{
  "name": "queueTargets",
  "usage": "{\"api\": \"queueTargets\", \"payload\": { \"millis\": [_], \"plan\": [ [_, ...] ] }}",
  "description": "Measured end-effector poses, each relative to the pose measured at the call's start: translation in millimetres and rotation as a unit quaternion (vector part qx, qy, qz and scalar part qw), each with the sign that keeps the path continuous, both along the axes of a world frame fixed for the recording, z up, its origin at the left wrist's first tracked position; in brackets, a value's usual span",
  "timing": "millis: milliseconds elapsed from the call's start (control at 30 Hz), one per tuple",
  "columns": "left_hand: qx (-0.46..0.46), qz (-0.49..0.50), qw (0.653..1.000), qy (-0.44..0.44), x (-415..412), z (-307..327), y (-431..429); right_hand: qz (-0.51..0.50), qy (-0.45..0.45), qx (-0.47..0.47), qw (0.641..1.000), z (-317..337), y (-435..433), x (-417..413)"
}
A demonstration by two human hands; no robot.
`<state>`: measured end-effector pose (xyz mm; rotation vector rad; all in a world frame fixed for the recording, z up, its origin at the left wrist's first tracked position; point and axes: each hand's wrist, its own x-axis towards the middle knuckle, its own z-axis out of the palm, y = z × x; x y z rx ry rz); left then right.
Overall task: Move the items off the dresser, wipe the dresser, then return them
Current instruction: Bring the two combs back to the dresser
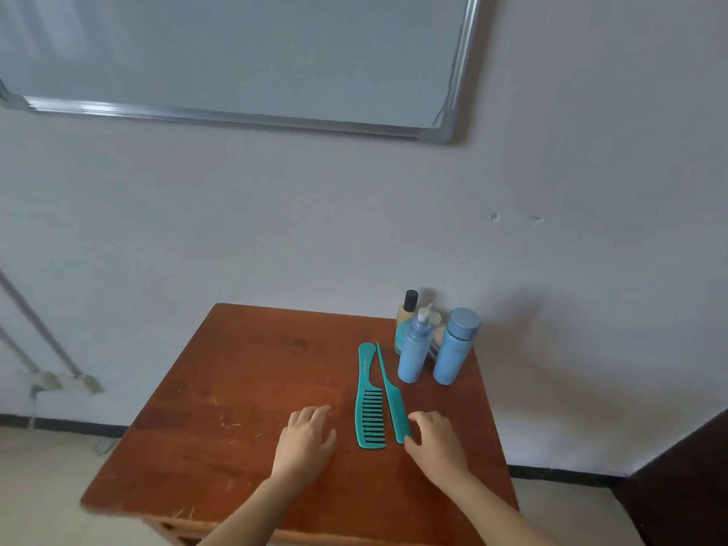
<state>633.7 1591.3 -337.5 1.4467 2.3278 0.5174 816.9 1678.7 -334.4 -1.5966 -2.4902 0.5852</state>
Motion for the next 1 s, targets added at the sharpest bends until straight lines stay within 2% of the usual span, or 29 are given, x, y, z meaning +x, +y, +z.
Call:
{"api": "queueTargets", "payload": {
  "millis": [200, 367, 567, 733, 1000],
  "plan": [
    [-0.034, -0.01, 0.999, -0.008, 30.7, -6.5, 58.3, 0.039, -0.02, 0.019, 0.999, -19.9, 46.6, -10.6],
    [-0.094, -0.011, 0.993, 0.066, 48.8, -15.0, 74.3, 0.061, -0.042, 0.08, 0.994, -34.9, 57.4, -16.6],
    [-0.127, 0.009, 0.985, 0.116, 50.0, -13.7, 81.5, 0.068, -0.013, 0.081, 0.994, -37.0, 61.2, -16.6],
    [-0.141, 0.046, 0.982, 0.118, 30.3, -12.7, 64.2, 0.05, 0.016, 0.073, 0.996, -37.5, 55.5, -24.7],
    [-0.14, 0.102, 0.979, 0.106, 14.5, -7.0, 56.0, 0.035, 0.006, 0.056, 0.998, -37.0, 43.2, -43.1]
  ]
}}
